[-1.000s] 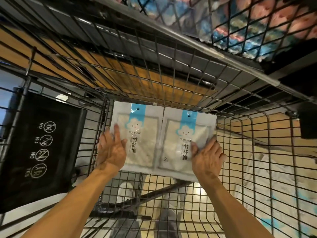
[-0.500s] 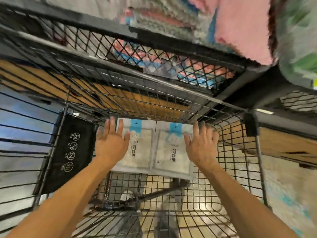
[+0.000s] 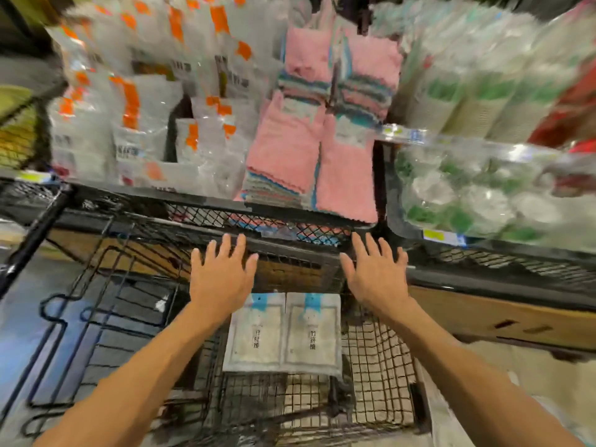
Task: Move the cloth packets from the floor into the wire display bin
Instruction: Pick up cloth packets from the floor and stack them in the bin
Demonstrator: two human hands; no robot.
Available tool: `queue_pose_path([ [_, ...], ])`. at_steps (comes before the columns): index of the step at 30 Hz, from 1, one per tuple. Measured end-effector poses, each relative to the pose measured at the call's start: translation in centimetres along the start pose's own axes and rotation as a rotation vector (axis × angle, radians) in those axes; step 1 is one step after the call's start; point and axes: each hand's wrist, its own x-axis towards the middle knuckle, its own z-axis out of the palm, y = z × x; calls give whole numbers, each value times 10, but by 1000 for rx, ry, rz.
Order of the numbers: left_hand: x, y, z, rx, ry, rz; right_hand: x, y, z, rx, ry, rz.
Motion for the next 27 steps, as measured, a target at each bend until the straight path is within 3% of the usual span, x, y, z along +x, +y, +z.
queue_pose_path([
  [5,-19,19,-81,-64,-1,5,-22,15,-83,44,44,-23],
  [10,-31,42,-150,-69,179,113,-47,31,-143,13,149,14],
  [13,-31,54,-184,-58,188,174,-65,42,-172,22,182,65],
  [19,-31,81,-232,-103,186,341,-114,55,-207,65,240,262],
  [27,-66,147,-253,-113,195,734,-213,69,-223,167,296,557],
])
